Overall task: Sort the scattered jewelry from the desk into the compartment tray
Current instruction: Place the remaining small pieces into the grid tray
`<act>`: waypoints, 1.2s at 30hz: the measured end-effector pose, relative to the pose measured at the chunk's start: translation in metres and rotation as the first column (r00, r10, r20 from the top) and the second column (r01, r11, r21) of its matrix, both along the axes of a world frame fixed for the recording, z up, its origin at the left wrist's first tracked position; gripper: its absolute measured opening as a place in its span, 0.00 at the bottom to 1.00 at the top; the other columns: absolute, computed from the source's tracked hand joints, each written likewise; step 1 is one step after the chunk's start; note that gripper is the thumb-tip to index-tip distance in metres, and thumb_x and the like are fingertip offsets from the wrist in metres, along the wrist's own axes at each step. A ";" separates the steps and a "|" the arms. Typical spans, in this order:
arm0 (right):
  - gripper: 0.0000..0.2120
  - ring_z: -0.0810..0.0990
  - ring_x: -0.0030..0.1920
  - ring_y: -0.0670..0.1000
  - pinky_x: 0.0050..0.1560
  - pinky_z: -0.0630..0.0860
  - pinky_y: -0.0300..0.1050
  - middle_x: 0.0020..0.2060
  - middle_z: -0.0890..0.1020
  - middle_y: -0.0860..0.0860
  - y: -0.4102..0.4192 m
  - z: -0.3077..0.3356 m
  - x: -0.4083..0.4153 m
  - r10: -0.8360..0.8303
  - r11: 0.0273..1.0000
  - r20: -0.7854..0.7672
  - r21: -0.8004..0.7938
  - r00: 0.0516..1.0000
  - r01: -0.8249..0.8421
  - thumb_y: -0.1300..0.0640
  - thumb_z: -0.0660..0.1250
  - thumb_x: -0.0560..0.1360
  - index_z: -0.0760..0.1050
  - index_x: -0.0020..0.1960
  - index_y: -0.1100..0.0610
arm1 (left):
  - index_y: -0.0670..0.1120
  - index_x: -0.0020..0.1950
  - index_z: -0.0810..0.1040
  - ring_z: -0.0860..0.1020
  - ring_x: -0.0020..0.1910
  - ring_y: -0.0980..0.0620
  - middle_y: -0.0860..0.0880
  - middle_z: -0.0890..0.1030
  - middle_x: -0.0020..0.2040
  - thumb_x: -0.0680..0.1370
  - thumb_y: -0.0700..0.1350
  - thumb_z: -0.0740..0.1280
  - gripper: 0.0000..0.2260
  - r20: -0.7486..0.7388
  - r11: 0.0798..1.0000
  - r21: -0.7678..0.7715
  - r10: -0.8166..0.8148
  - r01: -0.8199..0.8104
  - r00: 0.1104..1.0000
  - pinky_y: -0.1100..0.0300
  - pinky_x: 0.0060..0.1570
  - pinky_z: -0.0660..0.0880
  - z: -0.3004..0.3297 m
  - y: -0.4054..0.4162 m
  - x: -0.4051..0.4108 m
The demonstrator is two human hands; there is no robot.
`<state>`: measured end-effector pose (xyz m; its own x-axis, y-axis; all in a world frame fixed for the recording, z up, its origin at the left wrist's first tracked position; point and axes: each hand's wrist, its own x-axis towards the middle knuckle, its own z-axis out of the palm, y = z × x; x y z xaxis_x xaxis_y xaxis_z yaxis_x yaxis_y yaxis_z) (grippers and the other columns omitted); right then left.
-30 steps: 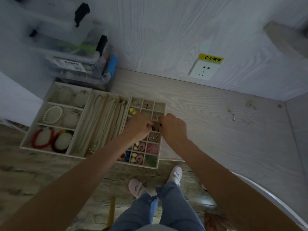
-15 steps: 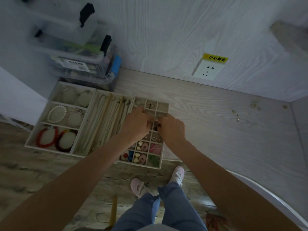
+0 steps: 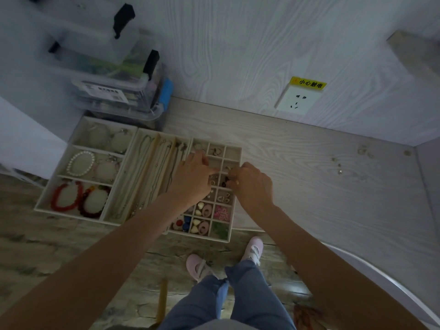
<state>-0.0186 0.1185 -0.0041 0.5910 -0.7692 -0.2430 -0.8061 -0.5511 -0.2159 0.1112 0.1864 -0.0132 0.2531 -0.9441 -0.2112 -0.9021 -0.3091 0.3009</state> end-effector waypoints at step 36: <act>0.09 0.79 0.49 0.56 0.42 0.68 0.44 0.51 0.78 0.52 -0.017 -0.002 0.009 0.007 0.998 -0.070 0.063 0.998 -0.003 0.58 0.63 0.77 0.81 0.53 0.52 | 0.57 0.68 0.70 0.69 0.59 0.53 0.49 0.69 0.59 0.76 0.40 0.64 0.22 -0.036 0.997 -0.057 -0.057 0.055 0.998 0.59 0.59 0.65 0.000 0.002 -0.005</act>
